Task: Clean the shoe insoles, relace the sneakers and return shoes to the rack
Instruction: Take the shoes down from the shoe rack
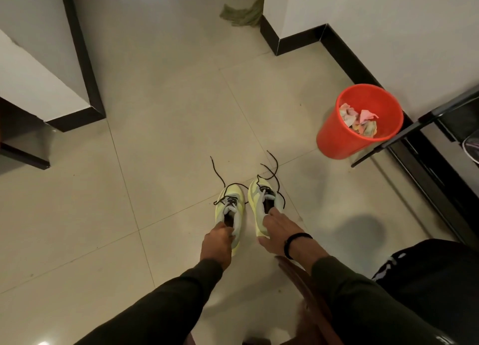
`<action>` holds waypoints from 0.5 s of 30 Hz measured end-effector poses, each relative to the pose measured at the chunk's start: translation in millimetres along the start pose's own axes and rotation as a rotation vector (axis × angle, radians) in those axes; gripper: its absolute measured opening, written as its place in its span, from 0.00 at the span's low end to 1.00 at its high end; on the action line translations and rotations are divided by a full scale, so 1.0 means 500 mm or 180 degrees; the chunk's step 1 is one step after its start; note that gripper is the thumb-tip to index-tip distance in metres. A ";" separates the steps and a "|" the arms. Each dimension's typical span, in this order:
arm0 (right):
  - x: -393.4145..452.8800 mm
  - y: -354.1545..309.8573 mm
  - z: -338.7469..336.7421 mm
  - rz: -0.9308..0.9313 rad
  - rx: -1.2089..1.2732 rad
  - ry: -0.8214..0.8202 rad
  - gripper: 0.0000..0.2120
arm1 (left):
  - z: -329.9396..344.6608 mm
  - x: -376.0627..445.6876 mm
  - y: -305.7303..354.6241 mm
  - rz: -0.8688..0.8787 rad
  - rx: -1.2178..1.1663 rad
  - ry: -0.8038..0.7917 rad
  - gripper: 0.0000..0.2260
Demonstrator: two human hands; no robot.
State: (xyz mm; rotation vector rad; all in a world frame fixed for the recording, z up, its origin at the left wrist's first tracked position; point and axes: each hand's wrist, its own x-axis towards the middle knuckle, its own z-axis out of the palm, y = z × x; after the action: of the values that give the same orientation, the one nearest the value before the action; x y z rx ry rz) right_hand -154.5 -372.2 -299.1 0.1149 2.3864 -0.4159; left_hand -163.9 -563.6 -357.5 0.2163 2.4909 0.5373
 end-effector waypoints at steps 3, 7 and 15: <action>0.004 -0.002 0.002 0.0038 0.0197 0.0026 0.23 | 0.013 0.001 0.004 -0.0017 0.0032 -0.0233 0.14; -0.001 0.010 -0.014 0.0195 0.0422 0.0123 0.19 | 0.011 0.011 0.022 0.0044 0.0253 -0.0920 0.18; -0.049 0.080 -0.096 0.0539 0.1329 0.0785 0.14 | -0.056 0.051 0.184 0.0658 0.0183 -0.0892 0.15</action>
State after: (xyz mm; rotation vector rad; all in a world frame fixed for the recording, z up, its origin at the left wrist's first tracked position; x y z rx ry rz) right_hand -158.6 -317.8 -260.1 0.5831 2.4673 -0.8547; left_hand -197.7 -482.8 -310.5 0.5383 2.2246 0.4820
